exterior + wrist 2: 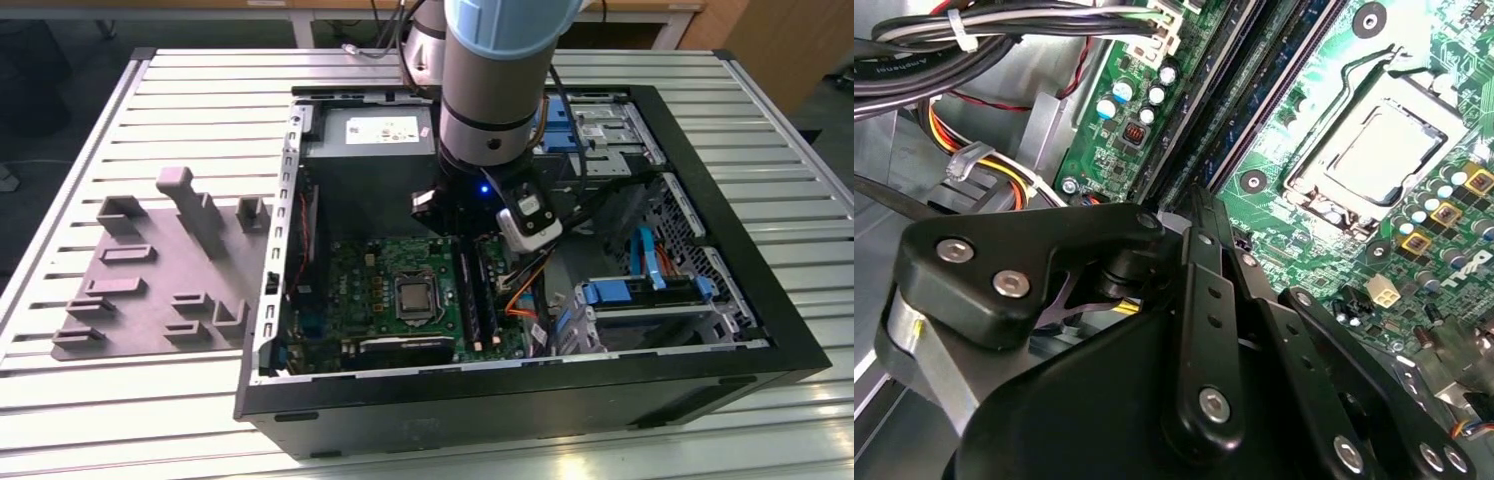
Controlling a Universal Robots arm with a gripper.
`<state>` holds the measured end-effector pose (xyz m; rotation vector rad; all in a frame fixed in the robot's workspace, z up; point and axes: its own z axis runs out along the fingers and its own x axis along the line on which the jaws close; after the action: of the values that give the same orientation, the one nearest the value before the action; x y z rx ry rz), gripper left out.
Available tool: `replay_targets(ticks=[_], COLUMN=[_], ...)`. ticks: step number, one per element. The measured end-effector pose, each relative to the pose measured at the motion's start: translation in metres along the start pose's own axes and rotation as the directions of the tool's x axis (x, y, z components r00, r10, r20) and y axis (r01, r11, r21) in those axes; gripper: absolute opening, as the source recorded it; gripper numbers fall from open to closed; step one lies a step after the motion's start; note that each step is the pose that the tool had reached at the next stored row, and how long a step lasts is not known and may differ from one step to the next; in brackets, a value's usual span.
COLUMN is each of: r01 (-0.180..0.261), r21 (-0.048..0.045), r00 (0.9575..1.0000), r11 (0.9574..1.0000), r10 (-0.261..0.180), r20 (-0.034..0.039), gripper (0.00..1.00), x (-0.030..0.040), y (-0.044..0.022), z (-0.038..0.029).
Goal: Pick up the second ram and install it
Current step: 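Press down the second ram until it locks into place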
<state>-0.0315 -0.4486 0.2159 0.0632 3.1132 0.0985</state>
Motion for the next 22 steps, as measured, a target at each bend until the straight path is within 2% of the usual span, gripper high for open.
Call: replay_targets(ticks=[2, 5, 11, 22], r01=[0.0, 0.0, 0.0, 0.0], r21=[-0.0003, -0.0025, 0.002, 0.0024], r00=[1.0, 1.0, 1.0, 1.0], r11=[1.0, 1.0, 1.0, 1.0], r10=[0.0, 0.0, 0.0, 0.0], r20=[0.0001, 0.0009, 0.0002, 0.0002], gripper=[0.11, 0.11, 0.11, 0.11], x=[0.0, -0.0002, -0.0005, -0.0005], y=[0.0001, 0.0006, 0.0012, 0.0006], z=[0.0, -0.0035, -0.0176, -0.019])
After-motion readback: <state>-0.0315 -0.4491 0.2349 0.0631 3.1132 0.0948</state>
